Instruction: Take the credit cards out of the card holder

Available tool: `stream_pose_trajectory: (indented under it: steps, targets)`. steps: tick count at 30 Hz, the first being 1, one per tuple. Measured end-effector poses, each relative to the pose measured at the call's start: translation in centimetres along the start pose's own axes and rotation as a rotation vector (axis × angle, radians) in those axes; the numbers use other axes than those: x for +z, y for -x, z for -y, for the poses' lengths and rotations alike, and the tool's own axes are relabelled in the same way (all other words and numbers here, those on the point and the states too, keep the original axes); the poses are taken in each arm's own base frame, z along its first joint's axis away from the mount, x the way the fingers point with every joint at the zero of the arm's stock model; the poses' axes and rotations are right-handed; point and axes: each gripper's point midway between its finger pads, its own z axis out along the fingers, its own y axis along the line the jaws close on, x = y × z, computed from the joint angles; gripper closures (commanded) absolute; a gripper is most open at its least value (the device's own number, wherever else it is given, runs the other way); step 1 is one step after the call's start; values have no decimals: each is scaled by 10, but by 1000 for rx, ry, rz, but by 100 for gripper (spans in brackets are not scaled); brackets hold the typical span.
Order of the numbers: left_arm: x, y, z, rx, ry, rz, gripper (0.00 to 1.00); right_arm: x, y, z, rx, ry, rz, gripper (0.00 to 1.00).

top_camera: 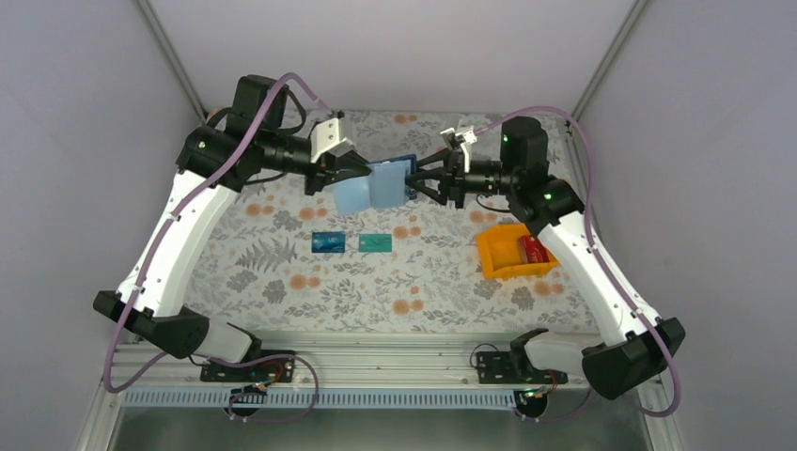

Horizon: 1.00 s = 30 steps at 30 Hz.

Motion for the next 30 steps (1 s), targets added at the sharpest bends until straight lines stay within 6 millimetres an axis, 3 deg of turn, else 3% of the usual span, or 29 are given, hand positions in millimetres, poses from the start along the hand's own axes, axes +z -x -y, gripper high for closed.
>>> stream_pose_trajectory:
  steps: [7,10,13,14,20,21,22,24,30]
  targets:
    - [-1,0,4,-3,-16,5,98,16,-2,-8,-15,41,-16,60]
    - [-3,1,5,1,-16,7,98,26,-6,-15,-31,75,-32,69]
    - [-4,1,6,4,-13,7,98,35,-8,-25,-53,115,-45,92]
    - [-5,1,5,5,-10,6,98,36,-7,-29,-58,132,-47,96]
    - [-8,1,2,4,15,4,96,38,-6,-36,-77,166,-51,96]
    - [-8,1,1,0,20,3,83,38,-6,-36,-76,165,-51,96]
    - [-8,0,-1,-3,28,0,59,38,-6,-36,-74,160,-51,96]
    - [-8,-1,-7,-13,64,-10,35,39,-6,-32,-64,136,-52,96]
    - [-16,0,-30,-31,176,-19,1,44,-2,-1,28,-35,-55,96]
